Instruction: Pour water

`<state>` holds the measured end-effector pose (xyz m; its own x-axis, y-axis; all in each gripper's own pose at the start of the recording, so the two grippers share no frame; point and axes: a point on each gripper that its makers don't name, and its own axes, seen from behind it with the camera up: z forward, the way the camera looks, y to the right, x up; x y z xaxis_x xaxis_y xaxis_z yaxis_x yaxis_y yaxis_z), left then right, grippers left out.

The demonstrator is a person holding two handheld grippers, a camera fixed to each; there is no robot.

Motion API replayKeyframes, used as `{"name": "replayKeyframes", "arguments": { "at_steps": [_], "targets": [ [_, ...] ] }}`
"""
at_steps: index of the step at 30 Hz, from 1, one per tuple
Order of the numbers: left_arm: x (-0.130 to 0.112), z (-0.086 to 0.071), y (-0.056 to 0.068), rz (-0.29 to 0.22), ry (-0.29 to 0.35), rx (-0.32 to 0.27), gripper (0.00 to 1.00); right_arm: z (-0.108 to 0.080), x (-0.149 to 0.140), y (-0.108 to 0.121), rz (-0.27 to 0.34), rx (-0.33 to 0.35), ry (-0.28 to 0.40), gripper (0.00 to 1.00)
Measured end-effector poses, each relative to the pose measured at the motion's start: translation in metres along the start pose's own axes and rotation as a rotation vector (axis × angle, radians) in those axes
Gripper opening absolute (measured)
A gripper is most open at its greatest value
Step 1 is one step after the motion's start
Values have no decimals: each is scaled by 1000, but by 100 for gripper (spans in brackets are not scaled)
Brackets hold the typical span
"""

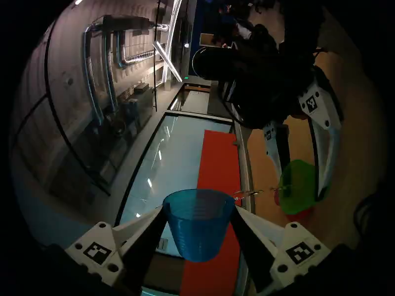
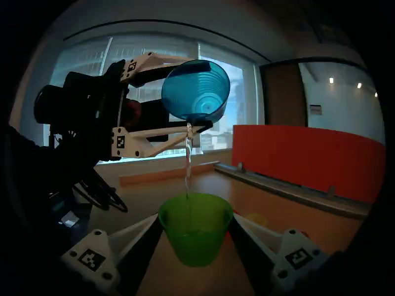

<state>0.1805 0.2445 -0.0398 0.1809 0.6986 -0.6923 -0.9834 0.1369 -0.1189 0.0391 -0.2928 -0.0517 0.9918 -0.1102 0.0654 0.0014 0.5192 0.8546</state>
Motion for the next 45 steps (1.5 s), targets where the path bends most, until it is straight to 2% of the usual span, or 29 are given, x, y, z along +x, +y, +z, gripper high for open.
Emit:
{"name": "replayKeyframes", "arguments": {
  "at_steps": [20, 45],
  "targets": [
    [5, 1, -7, 89, 3, 11, 87, 1, 2, 2, -6, -6, 3, 90],
    [13, -4, -7, 191, 5, 26, 87, -1, 4, 3, -8, -12, 10, 90]
  ]
}}
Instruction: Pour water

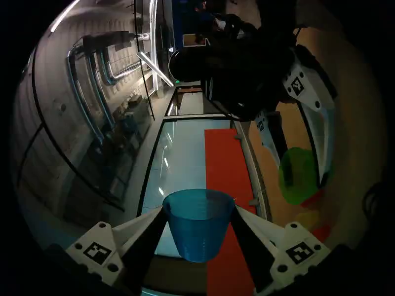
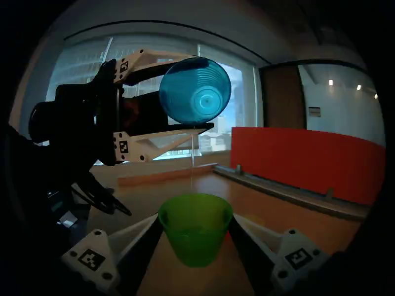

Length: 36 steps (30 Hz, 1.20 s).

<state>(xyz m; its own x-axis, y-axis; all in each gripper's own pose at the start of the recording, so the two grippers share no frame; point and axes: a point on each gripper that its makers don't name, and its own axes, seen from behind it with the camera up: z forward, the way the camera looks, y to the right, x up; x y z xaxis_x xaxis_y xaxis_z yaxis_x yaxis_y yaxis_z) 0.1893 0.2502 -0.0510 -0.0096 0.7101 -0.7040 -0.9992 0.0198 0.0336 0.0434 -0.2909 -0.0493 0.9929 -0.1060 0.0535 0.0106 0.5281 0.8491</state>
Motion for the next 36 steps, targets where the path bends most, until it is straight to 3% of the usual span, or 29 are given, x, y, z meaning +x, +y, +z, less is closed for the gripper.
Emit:
{"name": "replayKeyframes", "arguments": {
  "at_steps": [9, 18, 24, 36],
  "targets": [
    [4, -1, 3, 19, 2, 0, 87, -1, 0, 2, 3, -4, 3, 90],
    [-3, 2, -3, -22, 2, 6, 87, -1, -2, 4, 5, -7, 2, 90],
    [-12, 4, -5, -159, -4, 20, 87, -2, -1, 5, 5, -12, 5, 90],
    [-33, 0, -1, -583, -12, 22, 87, -6, 3, 9, 4, -32, 15, 90]
  ]
}}
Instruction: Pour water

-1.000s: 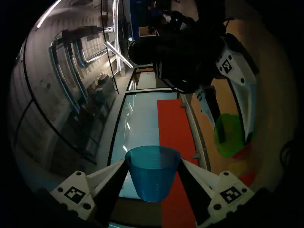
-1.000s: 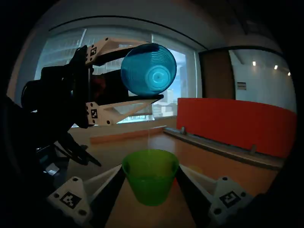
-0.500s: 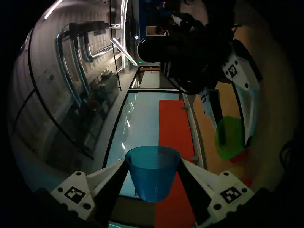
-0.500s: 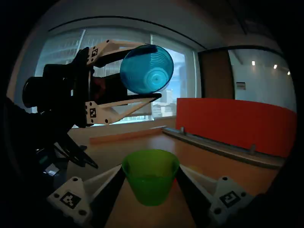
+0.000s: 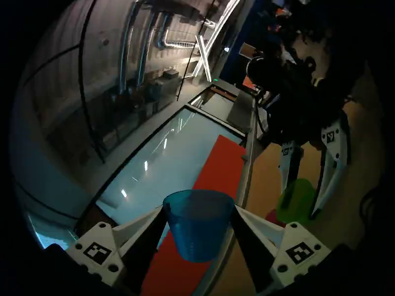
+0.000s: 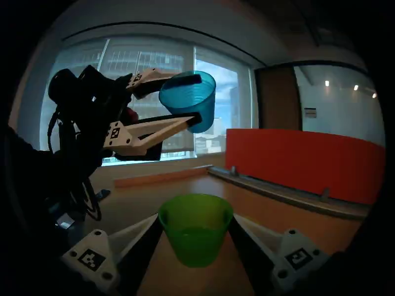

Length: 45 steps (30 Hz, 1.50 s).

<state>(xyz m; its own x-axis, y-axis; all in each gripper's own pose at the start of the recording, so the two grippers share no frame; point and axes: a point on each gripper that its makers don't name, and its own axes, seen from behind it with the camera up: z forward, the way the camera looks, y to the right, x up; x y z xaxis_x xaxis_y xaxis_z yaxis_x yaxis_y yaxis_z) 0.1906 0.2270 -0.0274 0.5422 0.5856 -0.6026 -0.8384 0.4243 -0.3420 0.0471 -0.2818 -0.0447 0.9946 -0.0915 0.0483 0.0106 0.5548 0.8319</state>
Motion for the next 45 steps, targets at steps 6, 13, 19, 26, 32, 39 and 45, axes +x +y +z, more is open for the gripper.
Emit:
{"name": "replayKeyframes", "arguments": {
  "at_steps": [6, 13, 19, 26, 32, 39, 45],
  "targets": [
    [-8, -1, -3, -205, -8, 4, 86, -2, 1, -1, -7, 0, 5, 90],
    [-17, -2, -12, -390, -11, 25, 87, -4, 4, -2, -13, -3, 7, 90],
    [-25, -3, -14, -549, -21, 29, 87, -5, 9, 0, -15, -7, 22, 90],
    [-36, 1, -15, -739, -46, 30, 86, -6, 14, 4, -17, -18, 32, 90],
    [-40, 6, -13, -953, -39, 16, 86, -7, 16, 4, -15, -21, 38, 90],
    [-47, 3, -18, -999, -32, 20, 86, -6, 16, 3, -16, -18, 38, 90],
    [-55, 1, -17, -966, -58, 28, 86, -6, 17, 4, -4, -20, 39, 90]
  ]
}}
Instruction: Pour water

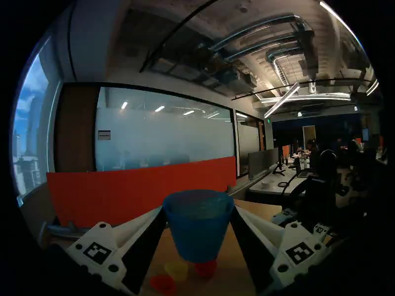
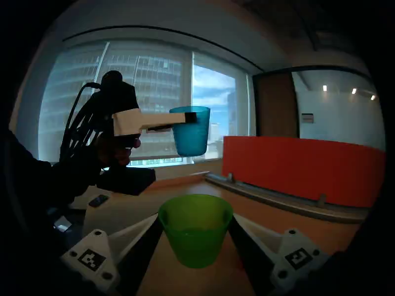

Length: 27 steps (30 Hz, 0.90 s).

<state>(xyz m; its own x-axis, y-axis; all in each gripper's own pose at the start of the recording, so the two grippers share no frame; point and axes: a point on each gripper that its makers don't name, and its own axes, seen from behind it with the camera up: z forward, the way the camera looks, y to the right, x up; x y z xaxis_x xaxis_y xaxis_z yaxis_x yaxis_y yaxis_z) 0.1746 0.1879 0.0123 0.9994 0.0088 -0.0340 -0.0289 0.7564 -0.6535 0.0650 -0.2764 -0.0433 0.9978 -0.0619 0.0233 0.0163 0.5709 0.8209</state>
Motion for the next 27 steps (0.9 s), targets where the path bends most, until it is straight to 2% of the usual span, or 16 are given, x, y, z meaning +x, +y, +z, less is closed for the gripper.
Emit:
{"name": "replayKeyframes", "arguments": {
  "at_steps": [6, 18, 27],
  "targets": [
    [-11, -3, -3, 0, -24, -5, 86, -5, 1, 5, 11, -13, -5, 90],
    [-45, -11, -15, -10, -87, 9, 86, -27, -3, 34, 0, -85, -47, 90],
    [-77, -14, -16, 10, -148, -4, 87, -41, -9, 53, 7, -131, -72, 90]
  ]
}}
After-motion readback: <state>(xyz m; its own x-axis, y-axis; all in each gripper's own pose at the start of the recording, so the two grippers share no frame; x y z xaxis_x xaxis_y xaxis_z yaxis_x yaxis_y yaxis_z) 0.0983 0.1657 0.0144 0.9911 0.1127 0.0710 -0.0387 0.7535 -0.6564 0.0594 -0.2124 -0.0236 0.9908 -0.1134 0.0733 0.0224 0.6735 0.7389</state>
